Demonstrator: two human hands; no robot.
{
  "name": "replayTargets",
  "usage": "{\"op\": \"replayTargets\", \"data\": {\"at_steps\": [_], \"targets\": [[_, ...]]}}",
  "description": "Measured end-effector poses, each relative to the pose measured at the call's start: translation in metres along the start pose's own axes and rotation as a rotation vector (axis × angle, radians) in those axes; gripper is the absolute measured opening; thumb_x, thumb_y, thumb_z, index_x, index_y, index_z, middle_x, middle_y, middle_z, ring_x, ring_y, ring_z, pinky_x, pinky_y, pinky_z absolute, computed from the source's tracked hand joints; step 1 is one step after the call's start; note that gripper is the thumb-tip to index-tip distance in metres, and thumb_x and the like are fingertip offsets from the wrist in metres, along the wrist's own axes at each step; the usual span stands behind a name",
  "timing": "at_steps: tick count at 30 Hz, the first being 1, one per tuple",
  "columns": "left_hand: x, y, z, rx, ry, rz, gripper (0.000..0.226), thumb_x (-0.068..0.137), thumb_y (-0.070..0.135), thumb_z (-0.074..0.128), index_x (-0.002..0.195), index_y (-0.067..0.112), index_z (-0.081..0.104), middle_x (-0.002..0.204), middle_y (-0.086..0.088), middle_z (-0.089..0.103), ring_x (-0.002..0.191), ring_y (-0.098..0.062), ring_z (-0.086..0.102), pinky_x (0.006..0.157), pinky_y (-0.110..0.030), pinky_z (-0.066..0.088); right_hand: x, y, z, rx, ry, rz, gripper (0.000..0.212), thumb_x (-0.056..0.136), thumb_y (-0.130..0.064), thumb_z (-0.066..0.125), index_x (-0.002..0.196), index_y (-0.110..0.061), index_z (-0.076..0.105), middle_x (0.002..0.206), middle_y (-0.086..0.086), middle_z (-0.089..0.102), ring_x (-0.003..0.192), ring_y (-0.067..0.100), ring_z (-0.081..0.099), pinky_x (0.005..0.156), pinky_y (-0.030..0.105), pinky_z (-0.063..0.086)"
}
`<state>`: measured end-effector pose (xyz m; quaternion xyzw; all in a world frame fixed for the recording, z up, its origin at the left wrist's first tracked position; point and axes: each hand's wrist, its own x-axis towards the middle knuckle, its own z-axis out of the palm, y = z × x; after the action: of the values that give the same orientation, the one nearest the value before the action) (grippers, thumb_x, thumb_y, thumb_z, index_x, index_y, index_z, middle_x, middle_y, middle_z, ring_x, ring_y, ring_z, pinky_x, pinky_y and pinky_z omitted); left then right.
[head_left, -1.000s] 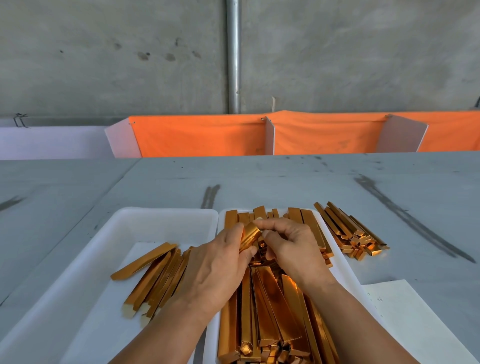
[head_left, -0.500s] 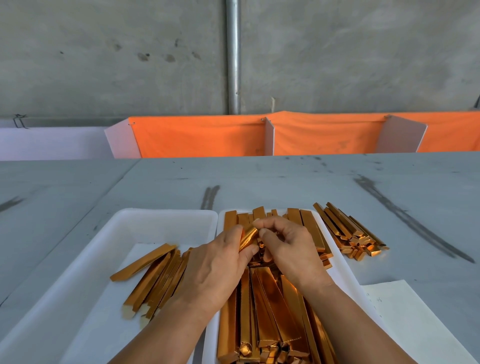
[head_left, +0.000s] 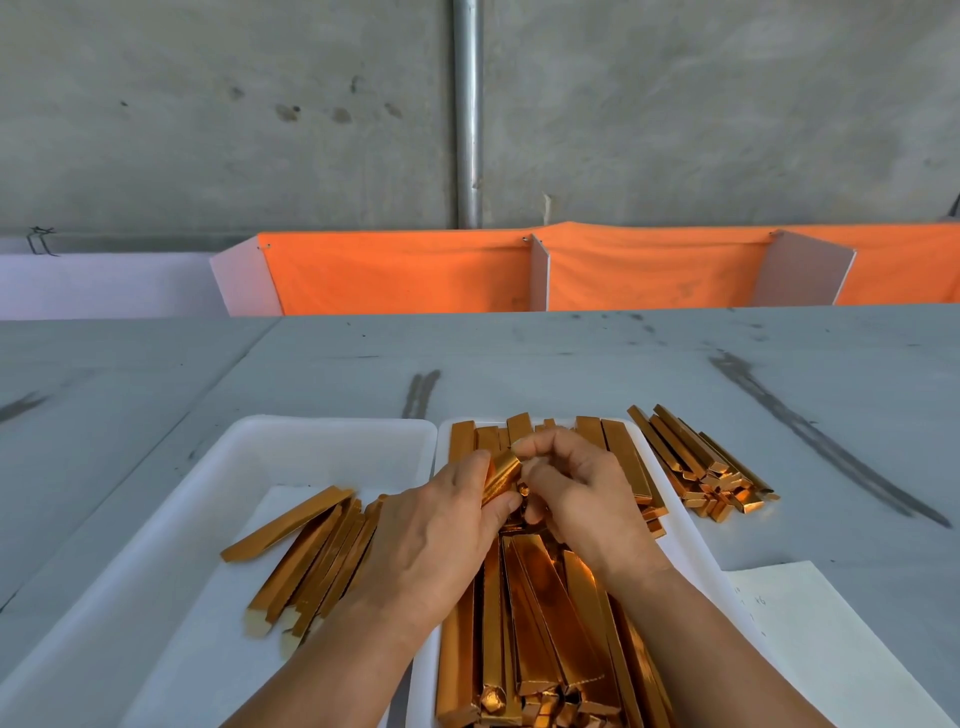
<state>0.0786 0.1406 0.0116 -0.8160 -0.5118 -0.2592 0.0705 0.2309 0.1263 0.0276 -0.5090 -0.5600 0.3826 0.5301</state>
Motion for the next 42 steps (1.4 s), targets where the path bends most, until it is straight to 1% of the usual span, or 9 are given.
{"op": "replayTargets", "data": {"at_steps": [3, 6, 11, 17, 22, 26, 31, 35, 42], "targets": [[0.0, 0.0, -0.001, -0.019, 0.012, 0.006, 0.066, 0.082, 0.069, 0.006, 0.128, 0.033, 0.037, 0.107, 0.013, 0.06, 0.087, -0.007, 0.062, 0.064, -0.017, 0.04, 0.003, -0.002, -0.004, 0.145, 0.057, 0.053, 0.016, 0.103, -0.015, 0.046, 0.103, -0.017, 0.062, 0.055, 0.008, 0.06, 0.038, 0.015, 0.045, 0.038, 0.022, 0.037], [-0.001, 0.001, -0.002, -0.023, 0.006, 0.025, 0.062, 0.084, 0.068, 0.009, 0.127, 0.032, 0.036, 0.105, 0.014, 0.058, 0.084, -0.005, 0.058, 0.065, -0.017, 0.039, 0.007, -0.001, -0.009, 0.262, 0.101, 0.15, 0.021, 0.105, -0.014, 0.041, 0.107, -0.014, 0.062, 0.062, 0.008, 0.062, 0.038, 0.017, 0.046, 0.036, 0.025, 0.036], [-0.001, 0.001, -0.004, -0.01, -0.006, 0.028, 0.062, 0.085, 0.069, 0.009, 0.125, 0.032, 0.037, 0.102, 0.015, 0.057, 0.075, -0.002, 0.047, 0.062, -0.016, 0.033, 0.008, 0.0, -0.01, 0.403, -0.039, 0.277, 0.019, 0.101, -0.014, 0.049, 0.104, -0.005, 0.066, 0.067, 0.005, 0.064, 0.047, 0.012, 0.052, 0.037, 0.021, 0.037], [-0.001, 0.001, -0.005, -0.036, 0.006, 0.033, 0.06, 0.086, 0.068, 0.011, 0.126, 0.032, 0.037, 0.099, 0.015, 0.057, 0.073, -0.002, 0.048, 0.061, -0.015, 0.033, 0.008, 0.001, -0.01, 0.441, -0.105, 0.266, 0.016, 0.098, -0.019, 0.057, 0.094, -0.009, 0.069, 0.07, 0.014, 0.06, 0.05, 0.016, 0.049, 0.039, 0.021, 0.039], [-0.003, 0.003, -0.005, -0.162, 0.012, 0.037, 0.065, 0.086, 0.066, 0.022, 0.146, 0.041, 0.015, 0.12, 0.012, 0.061, 0.092, -0.006, 0.063, 0.067, -0.014, 0.04, 0.007, 0.002, -0.01, 0.417, -0.121, 0.236, 0.019, 0.097, -0.027, 0.06, 0.093, -0.011, 0.071, 0.074, 0.017, 0.059, 0.051, 0.018, 0.047, 0.04, 0.022, 0.04], [-0.004, 0.004, -0.008, -0.218, 0.018, 0.068, 0.059, 0.086, 0.064, 0.02, 0.139, 0.05, 0.001, 0.114, 0.01, 0.061, 0.091, -0.006, 0.062, 0.073, -0.022, 0.052, 0.007, 0.002, -0.011, 0.421, -0.119, 0.223, 0.021, 0.098, -0.027, 0.059, 0.096, -0.009, 0.069, 0.078, 0.015, 0.059, 0.052, 0.016, 0.049, 0.04, 0.021, 0.039], [-0.004, 0.004, -0.009, -0.219, 0.053, 0.063, 0.057, 0.085, 0.066, 0.017, 0.138, 0.051, 0.005, 0.107, 0.01, 0.057, 0.085, -0.007, 0.059, 0.069, -0.024, 0.052, 0.007, 0.0, -0.01, 0.424, -0.115, 0.226, 0.023, 0.1, -0.027, 0.056, 0.093, -0.008, 0.067, 0.074, 0.01, 0.061, 0.05, 0.013, 0.05, 0.04, 0.021, 0.039], [-0.004, 0.006, -0.01, -0.22, 0.066, 0.084, 0.049, 0.09, 0.06, 0.025, 0.137, 0.048, 0.015, 0.1, 0.006, 0.057, 0.076, -0.01, 0.06, 0.062, -0.026, 0.053, 0.006, -0.002, -0.009, 0.435, -0.117, 0.238, 0.022, 0.1, -0.025, 0.055, 0.09, -0.008, 0.066, 0.071, 0.009, 0.061, 0.049, 0.013, 0.05, 0.04, 0.021, 0.038], [-0.004, 0.007, -0.013, -0.214, 0.042, 0.091, 0.041, 0.092, 0.057, 0.025, 0.13, 0.045, 0.027, 0.094, 0.006, 0.055, 0.071, -0.011, 0.06, 0.057, -0.03, 0.055, 0.006, -0.002, -0.009, 0.402, -0.126, 0.248, 0.018, 0.098, -0.019, 0.057, 0.1, -0.004, 0.066, 0.067, 0.008, 0.061, 0.047, 0.011, 0.05, 0.04, 0.021, 0.038]]}}
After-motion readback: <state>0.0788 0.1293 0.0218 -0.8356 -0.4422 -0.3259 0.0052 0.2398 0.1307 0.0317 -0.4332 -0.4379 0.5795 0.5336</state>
